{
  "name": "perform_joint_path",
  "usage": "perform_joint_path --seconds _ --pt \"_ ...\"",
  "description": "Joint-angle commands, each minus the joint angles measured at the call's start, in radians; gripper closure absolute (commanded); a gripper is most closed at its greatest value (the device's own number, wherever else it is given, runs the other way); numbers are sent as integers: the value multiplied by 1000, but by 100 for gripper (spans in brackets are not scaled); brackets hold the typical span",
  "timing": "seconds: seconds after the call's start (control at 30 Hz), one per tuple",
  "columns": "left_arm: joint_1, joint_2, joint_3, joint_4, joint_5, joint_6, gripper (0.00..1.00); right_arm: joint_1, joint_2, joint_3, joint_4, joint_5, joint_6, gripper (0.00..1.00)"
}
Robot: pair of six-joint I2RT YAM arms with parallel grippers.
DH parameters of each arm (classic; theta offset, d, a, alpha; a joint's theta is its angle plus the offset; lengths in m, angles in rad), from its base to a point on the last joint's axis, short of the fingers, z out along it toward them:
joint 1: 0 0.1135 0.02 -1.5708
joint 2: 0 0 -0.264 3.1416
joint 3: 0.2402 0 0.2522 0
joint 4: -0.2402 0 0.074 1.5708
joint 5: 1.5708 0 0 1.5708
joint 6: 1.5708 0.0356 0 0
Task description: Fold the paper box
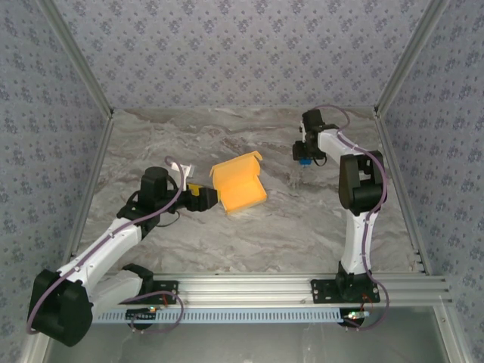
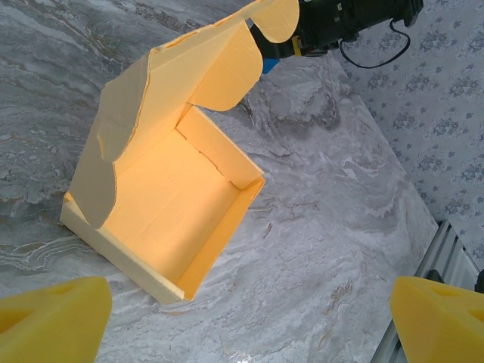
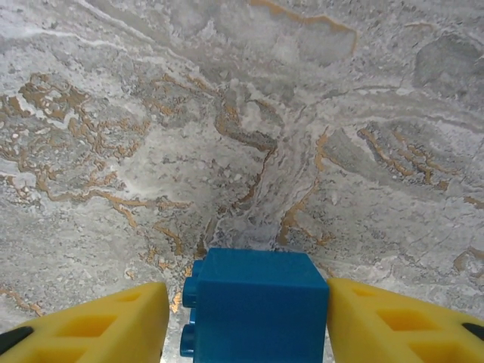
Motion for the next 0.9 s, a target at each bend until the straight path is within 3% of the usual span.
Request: perform_joint_path --seconds 0.0,0.3,0.5,0.7,0.87 --pt "-3 -25 8 -10 4 25 5 2 35 42 -58 -9 -5 44" --pt "-4 -29 5 -16 2 29 5 8 54 66 -86 7 -7 47" --pt "-3 -31 1 -17 -4 30 5 13 39 61 -84 13 -10 55" --pt "-3 -31 -12 -15 -15 30 5 38 -83 -34 -48 12 6 57" --pt "-3 -29 -32 -38 -75 24 6 129 -331 -274 42 20 69 57"
